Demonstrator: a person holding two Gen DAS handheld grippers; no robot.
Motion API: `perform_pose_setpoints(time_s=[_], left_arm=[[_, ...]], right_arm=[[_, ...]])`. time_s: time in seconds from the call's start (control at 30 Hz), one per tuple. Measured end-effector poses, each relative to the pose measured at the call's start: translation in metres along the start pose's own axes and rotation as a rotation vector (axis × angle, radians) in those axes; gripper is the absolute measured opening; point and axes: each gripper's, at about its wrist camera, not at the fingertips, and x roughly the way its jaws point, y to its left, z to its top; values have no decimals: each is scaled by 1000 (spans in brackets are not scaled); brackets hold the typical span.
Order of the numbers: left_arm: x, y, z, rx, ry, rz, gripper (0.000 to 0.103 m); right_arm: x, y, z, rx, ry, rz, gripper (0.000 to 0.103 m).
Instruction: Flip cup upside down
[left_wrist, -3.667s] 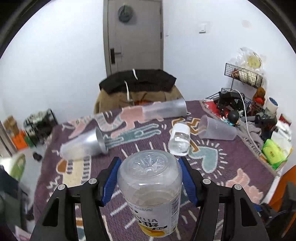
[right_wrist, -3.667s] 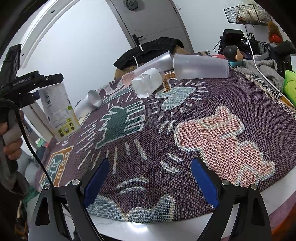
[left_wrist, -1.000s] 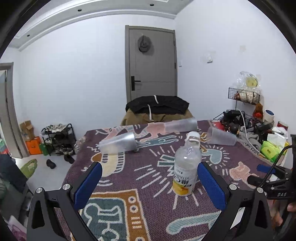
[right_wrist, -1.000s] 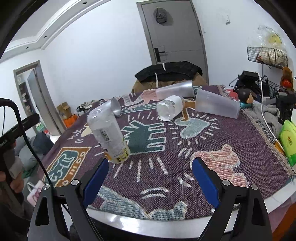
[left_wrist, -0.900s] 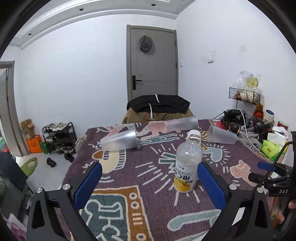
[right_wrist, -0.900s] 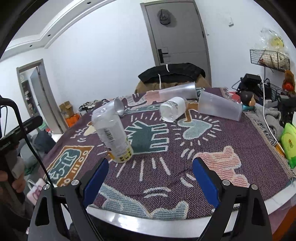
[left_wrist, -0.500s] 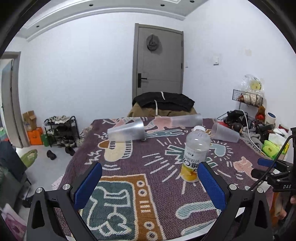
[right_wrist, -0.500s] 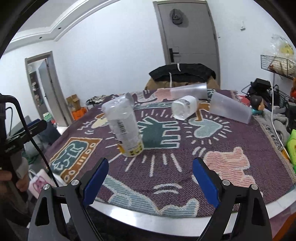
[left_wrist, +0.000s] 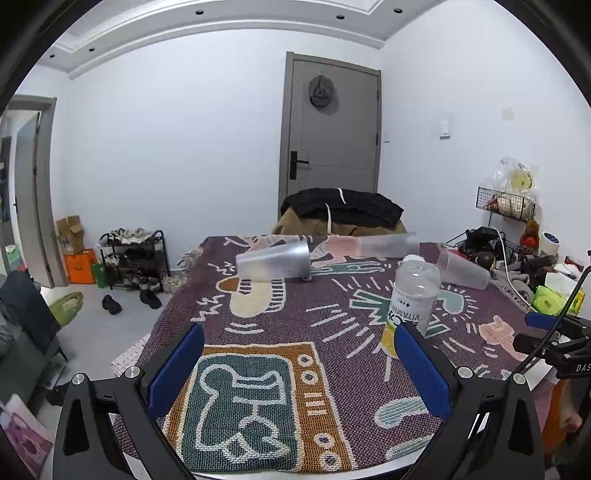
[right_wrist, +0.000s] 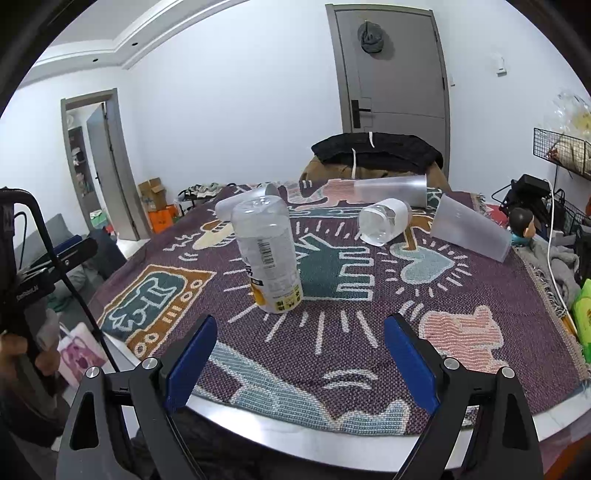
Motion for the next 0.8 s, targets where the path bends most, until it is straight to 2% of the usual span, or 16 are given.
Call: perform_pose_setpoints(time_s=[0.8], left_arm=[[-7, 3, 3, 10, -15, 13, 103]], right_arm=[[0, 5, 1, -11, -6, 22, 92]])
